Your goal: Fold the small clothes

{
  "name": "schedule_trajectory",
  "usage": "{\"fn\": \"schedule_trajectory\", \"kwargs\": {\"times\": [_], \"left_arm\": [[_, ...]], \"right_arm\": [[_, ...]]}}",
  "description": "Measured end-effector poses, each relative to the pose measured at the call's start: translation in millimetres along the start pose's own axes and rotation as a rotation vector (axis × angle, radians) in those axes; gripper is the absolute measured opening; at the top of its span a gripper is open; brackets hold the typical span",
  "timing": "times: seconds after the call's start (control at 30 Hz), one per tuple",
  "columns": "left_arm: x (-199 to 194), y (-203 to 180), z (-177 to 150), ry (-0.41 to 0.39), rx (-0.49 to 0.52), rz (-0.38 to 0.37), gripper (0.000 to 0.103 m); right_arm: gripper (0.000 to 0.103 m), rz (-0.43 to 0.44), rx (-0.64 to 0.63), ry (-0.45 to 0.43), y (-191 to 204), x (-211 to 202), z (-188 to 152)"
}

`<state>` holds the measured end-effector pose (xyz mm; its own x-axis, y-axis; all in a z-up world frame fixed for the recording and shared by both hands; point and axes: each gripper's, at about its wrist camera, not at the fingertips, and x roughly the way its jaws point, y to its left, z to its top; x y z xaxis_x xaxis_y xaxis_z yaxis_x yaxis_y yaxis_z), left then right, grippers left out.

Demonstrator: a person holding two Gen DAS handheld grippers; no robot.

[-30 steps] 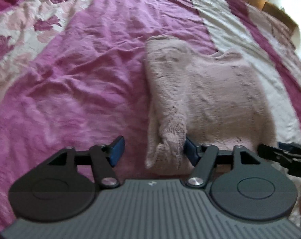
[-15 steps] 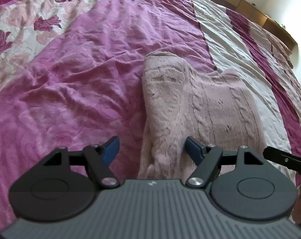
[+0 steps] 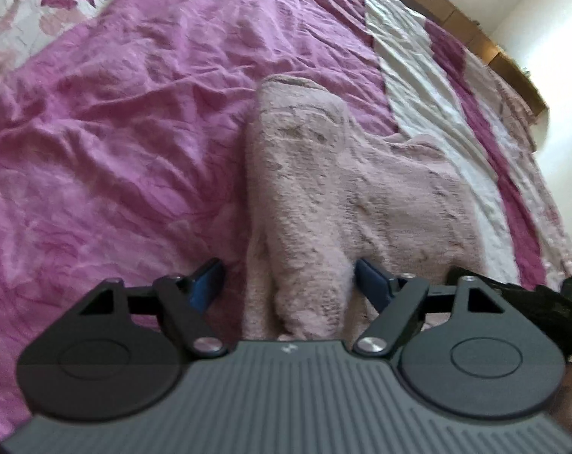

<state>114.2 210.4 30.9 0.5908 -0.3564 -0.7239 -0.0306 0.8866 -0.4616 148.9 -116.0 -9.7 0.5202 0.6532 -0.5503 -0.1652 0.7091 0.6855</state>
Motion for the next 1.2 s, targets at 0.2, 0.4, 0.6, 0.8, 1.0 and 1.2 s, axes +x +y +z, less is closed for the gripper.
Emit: {"fn": "schedule_trajectory", "kwargs": {"times": [0.2,0.4,0.6,0.8,1.0,1.2], "left_arm": [[4,8,0,0.009,-0.134,-0.136,0.040],[-13,-10,-1,-0.014,-0.147,-0.186,0.034],[-25,-44,-14,0.006,-0.153,-0.267,0.034],[-33,-82,-44,0.027,-0.074,-0.319,0.034],[-18,-109,-84,0.068,0.084,-0.215,0.034],[-9,-113,-105,0.055,0.206,-0.060,0.047]], "right_arm": [[0.056,0.001,0.018,-0.011,6,4,13],[0.051,0.050,0.001,-0.038,30,-27,33],[0.051,0.030,-0.042,-0.059,41,-82,45],[0.051,-0.005,-0.041,-0.087,29,-153,23],[0.052,-0.110,-0.028,-0.060,-5,-177,-25],[0.062,-0.221,-0.018,-0.032,-40,-159,-60]]}}
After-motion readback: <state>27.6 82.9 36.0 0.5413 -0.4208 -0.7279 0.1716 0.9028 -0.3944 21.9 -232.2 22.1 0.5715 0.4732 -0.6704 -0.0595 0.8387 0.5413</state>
